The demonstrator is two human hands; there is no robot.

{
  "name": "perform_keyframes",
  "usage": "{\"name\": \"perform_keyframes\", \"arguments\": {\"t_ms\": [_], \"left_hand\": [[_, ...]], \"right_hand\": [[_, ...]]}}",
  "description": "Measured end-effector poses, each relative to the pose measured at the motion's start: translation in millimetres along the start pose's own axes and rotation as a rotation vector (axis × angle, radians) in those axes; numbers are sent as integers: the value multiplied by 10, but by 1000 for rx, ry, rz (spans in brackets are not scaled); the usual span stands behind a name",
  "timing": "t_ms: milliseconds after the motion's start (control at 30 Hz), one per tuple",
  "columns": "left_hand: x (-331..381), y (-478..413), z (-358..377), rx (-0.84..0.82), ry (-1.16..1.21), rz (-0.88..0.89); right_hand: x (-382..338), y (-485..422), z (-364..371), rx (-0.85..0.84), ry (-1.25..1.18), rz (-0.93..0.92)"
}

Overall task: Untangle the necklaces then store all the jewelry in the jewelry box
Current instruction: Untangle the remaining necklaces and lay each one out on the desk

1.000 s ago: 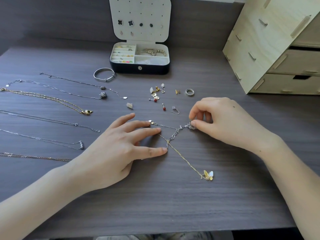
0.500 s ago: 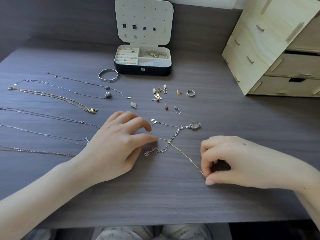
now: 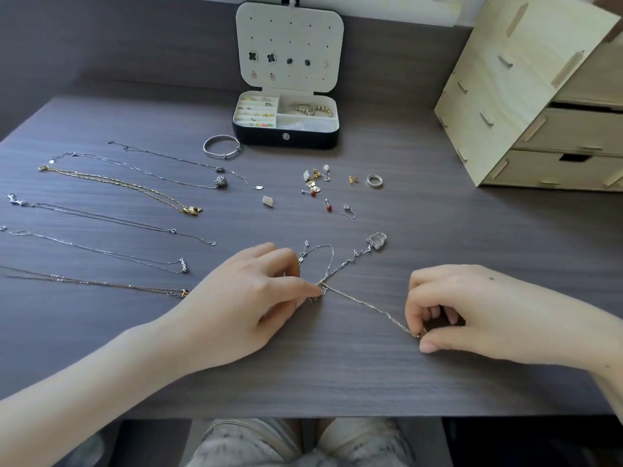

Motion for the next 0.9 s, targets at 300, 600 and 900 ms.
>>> {"name": "perform_keyframes", "arguments": {"t_ms": [300, 600, 900], "left_hand": [[-27, 89, 33, -50, -55, -64], [45, 92, 127, -116, -67, -83], [-265, 382, -323, 132, 139, -215]], "right_hand": [[-19, -83, -260, 115, -262, -25], [-535, -140, -967, 296, -644, -237], [-1154, -440, -825, 110, -590, -358]]}}
Point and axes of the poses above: each hand's wrist, its own y-axis away from the middle knuckle, its own z-axis out of the palm, x = y × z, the point moved 10 cm from there along -y, towards the middle knuckle, and after that the axes turned 6 degrees about z, right-handed, at the moved point
